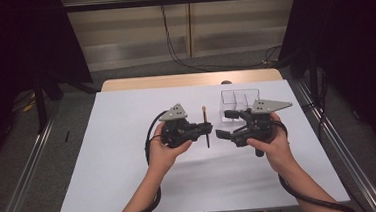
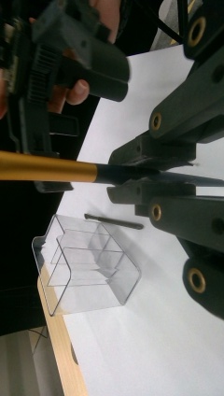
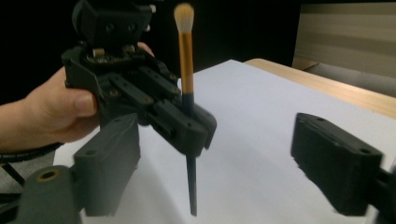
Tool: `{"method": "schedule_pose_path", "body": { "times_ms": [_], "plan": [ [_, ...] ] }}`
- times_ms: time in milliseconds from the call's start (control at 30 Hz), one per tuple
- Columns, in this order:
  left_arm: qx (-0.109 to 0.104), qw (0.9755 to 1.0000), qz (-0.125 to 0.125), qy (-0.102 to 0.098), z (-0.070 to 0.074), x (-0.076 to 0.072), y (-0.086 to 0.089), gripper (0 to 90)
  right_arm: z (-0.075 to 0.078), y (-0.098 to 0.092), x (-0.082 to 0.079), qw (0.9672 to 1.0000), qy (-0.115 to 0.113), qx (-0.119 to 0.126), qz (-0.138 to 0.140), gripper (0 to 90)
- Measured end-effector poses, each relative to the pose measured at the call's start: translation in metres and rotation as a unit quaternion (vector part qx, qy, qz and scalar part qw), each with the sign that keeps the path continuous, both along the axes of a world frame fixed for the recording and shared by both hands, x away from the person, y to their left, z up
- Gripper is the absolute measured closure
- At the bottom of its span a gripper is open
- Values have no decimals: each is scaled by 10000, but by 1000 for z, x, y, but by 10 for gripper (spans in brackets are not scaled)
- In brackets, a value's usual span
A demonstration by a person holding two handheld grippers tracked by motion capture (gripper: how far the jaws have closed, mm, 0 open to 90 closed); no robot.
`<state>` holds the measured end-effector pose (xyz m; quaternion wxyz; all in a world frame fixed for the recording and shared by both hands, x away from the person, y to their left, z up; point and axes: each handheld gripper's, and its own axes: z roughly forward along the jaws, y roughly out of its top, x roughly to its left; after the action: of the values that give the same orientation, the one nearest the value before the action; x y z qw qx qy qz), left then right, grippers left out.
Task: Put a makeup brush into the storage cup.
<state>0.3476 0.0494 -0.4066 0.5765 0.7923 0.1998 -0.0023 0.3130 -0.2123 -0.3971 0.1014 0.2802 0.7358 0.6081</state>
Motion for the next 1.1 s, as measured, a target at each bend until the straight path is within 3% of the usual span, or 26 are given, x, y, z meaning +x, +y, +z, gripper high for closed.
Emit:
{"method": "schedule_pose_path", "body": {
  "times_ms": [167, 500, 1100],
  "plan": [
    [38, 10000, -42, -14, -1, 0, -5, 832, 7, 0, 3, 9999, -94, 31, 13, 302],
    [73, 9998, -178, -70, 0, -2, -16, 833, 11, 7, 4, 10000, -25, -19, 89, 551],
    [84, 9996, -252, -87, 0, -4, -23, 832, 8, 10, 5, 9997, 123, 17, 222, 838]
  ]
}}
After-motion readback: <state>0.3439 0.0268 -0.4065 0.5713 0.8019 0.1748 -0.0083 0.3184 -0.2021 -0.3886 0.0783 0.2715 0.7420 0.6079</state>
